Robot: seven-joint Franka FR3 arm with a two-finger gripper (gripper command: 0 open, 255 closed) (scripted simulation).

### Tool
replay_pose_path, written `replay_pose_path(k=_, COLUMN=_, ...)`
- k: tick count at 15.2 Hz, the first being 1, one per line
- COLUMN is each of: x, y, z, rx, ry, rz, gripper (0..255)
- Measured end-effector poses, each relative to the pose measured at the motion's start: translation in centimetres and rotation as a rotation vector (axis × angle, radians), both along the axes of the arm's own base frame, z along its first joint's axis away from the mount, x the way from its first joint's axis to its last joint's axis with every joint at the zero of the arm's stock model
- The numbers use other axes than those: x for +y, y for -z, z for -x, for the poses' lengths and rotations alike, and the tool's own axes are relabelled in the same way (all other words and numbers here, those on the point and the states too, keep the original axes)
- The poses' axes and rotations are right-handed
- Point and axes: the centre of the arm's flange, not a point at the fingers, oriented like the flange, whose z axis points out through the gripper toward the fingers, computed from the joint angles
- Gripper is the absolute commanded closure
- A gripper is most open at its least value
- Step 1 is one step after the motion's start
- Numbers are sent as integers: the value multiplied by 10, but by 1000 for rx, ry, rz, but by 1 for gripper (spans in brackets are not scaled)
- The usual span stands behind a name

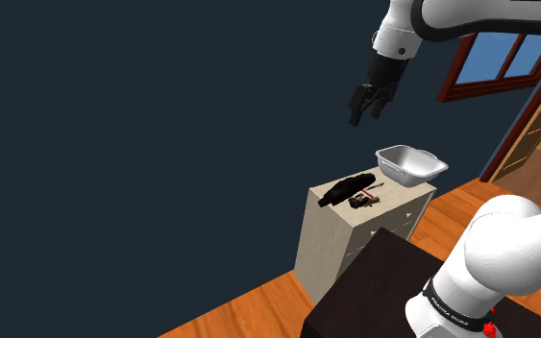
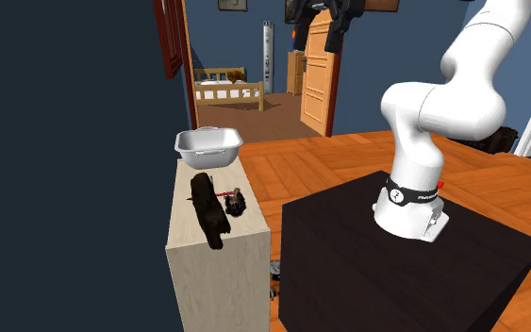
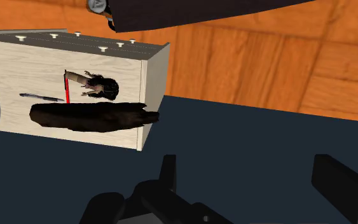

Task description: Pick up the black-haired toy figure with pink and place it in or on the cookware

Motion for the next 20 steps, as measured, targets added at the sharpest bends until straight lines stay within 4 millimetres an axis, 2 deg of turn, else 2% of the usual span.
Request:
replay_pose_path(k=1, x=0, y=0, z=0, rx=0, ry=0, rz=0, gripper=0)
replay_pose_path(k=3, x=-9, y=13, z=-3, rx=15, ry=-19, rz=4, gripper=0)
replay_pose_path(k=7, x=-33, y=54, z=-14, rx=64, ry=-78, rz=18, gripper=0)
replay_pose_path(k=8, x=-44, y=61, z=-15, rx=76, ry=-92, rz=21, gripper=0)
replay_pose_path(k=20, x=-125, y=195, z=-45, rx=230, ry=-286, rz=65, gripper=0)
